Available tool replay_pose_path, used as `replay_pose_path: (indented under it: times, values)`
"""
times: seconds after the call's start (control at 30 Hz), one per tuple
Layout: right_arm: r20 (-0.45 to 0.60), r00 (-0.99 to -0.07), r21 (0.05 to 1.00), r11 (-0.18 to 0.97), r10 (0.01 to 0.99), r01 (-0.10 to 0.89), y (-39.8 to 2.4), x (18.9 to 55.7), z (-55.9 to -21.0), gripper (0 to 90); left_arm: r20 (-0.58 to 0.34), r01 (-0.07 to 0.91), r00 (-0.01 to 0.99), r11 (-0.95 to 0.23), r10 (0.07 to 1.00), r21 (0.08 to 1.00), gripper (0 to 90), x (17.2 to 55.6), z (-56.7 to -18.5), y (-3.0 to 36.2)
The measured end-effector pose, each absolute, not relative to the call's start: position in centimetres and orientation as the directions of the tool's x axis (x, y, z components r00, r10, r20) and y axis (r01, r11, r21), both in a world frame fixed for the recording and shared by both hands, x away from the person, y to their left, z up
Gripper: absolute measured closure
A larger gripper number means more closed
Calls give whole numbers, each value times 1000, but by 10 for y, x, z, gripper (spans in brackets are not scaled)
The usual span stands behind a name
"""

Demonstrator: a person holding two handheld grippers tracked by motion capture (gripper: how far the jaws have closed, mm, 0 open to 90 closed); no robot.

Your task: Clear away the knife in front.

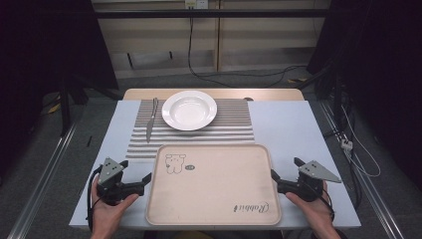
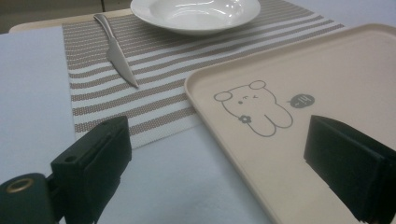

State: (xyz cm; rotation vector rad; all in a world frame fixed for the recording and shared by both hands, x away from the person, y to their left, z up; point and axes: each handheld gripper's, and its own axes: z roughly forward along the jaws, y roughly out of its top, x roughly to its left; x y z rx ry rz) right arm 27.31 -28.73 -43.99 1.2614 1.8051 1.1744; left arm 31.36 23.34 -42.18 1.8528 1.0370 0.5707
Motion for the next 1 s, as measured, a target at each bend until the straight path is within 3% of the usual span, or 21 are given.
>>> replay_pose_path:
  times: [0.37,0.53,1.0]
  values:
    - [7,-346,916,133,938,378,-290,276,-442,89,-30,436,544,-252,839,864,73,319,-422,230]
    - [7,-356,916,136,934,376,-288,277,-442,89,32,423,556,-316,830,849,68,321,-421,220]
    - [12,-362,911,139,932,389,-284,282,-442,86,-29,463,572,-294,820,836,78,352,-414,211]
